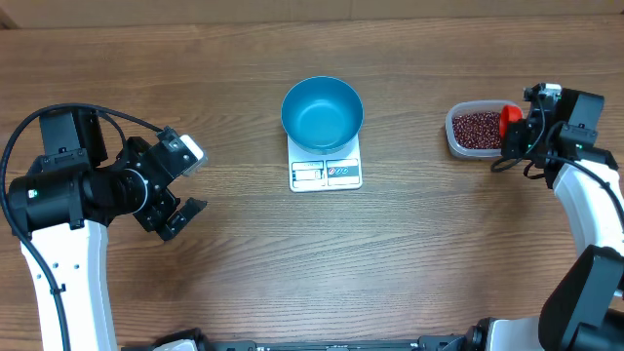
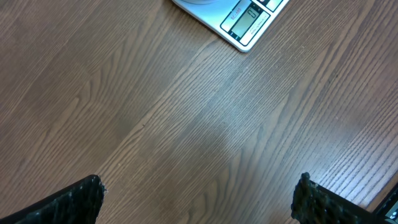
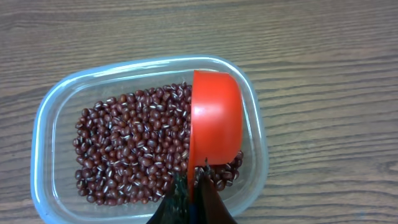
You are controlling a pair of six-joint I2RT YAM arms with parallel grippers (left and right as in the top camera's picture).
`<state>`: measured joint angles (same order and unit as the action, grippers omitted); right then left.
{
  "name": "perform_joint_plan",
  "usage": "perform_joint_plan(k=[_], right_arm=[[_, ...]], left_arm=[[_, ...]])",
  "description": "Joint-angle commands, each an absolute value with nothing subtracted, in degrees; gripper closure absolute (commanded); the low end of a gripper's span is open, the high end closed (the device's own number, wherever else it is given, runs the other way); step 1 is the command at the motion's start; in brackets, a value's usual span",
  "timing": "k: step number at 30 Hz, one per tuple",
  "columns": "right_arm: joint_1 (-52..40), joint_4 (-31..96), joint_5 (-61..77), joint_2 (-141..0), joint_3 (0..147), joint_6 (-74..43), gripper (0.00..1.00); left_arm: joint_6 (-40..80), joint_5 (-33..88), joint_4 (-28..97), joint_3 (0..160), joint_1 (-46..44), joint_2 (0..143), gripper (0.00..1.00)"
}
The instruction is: Scoop item into bowl and weigh 150g on scale
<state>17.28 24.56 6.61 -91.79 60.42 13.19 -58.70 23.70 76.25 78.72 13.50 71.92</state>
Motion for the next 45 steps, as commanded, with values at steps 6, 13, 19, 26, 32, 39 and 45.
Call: perform_joint_plan(k=[6,13,19,26,32,39,45], right_arm=[[17.63,26.87,11.27,-93.47,61.84,13.54,0.96],[17.63,28.38,11.27,-93.47,61.84,13.43,0.96],[17.63,29.28,13.82,-93.47,61.84,13.34,0.96],[17.63,30.17,16.82,-93.49,61.84,12.01,0.96],[17.63,30.74,18.81,-93.95,61.84,10.52,0.96],[17.65,31.42,20.93,-96.27,61.84,7.27,0.96],[17.67,31.42,24.84,-98.08,61.84,1.26,0.96]], left_arm=[[-60.66,23.11,76.25,78.85,13.5,72.01,0.0],[-60.66,23.11,76.23,78.85,13.5,72.01,0.0],[-60.66,23.11,76.23,78.85,13.5,72.01,0.0],[-60.66,23.11,76.23,78.85,13.5,72.01,0.0],[-60.66,23.11,76.23,78.85,13.5,72.01,0.0],[-60.66,23.11,76.23,78.85,13.5,72.01,0.0],[-60.66,23.11,76.23,78.85,13.5,72.01,0.0]])
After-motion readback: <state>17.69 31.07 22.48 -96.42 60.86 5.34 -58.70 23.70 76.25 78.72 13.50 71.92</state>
